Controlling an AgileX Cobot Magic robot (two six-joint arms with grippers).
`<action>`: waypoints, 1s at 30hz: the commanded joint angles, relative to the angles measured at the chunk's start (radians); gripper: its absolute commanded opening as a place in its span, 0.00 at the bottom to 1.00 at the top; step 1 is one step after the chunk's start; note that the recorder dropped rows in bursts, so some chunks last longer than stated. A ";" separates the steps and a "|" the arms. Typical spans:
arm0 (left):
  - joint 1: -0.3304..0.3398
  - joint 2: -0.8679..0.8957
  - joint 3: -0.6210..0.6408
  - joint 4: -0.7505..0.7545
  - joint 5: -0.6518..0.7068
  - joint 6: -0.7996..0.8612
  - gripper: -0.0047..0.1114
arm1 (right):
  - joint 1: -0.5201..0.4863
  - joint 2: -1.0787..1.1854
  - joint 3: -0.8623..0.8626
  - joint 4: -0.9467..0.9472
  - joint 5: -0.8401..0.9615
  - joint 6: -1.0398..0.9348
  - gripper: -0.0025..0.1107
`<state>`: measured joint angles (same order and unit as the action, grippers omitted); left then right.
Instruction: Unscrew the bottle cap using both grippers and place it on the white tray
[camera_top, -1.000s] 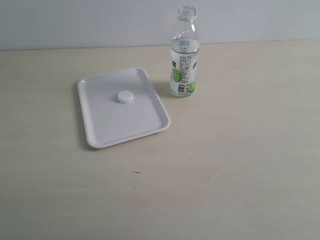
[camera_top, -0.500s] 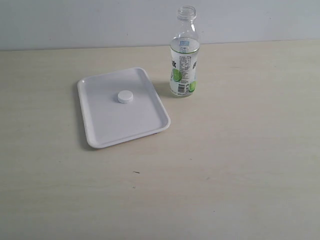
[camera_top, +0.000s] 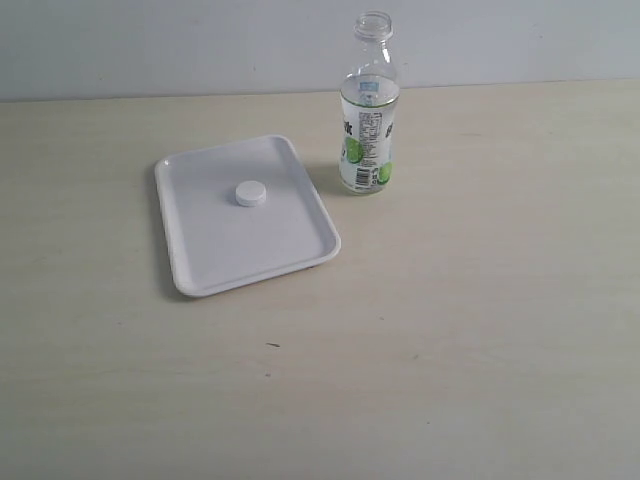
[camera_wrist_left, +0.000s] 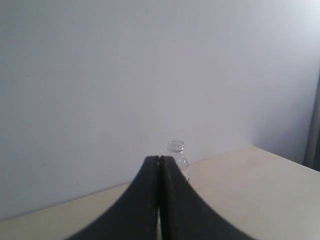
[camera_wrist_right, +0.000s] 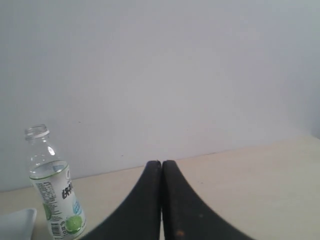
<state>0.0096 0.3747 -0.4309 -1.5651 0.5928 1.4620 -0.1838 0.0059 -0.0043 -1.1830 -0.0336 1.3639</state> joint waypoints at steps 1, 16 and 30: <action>0.003 -0.003 0.004 -0.007 0.000 -0.001 0.04 | 0.004 -0.006 0.004 -0.002 -0.078 -0.009 0.02; 0.003 -0.003 0.004 -0.007 0.000 -0.001 0.04 | 0.004 -0.006 0.004 1.198 0.068 -1.218 0.02; 0.003 -0.003 0.004 -0.007 0.000 -0.001 0.04 | 0.004 -0.006 0.004 1.219 0.131 -1.220 0.02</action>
<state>0.0096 0.3747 -0.4309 -1.5644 0.5928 1.4620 -0.1838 0.0059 -0.0043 0.0323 0.0910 0.1507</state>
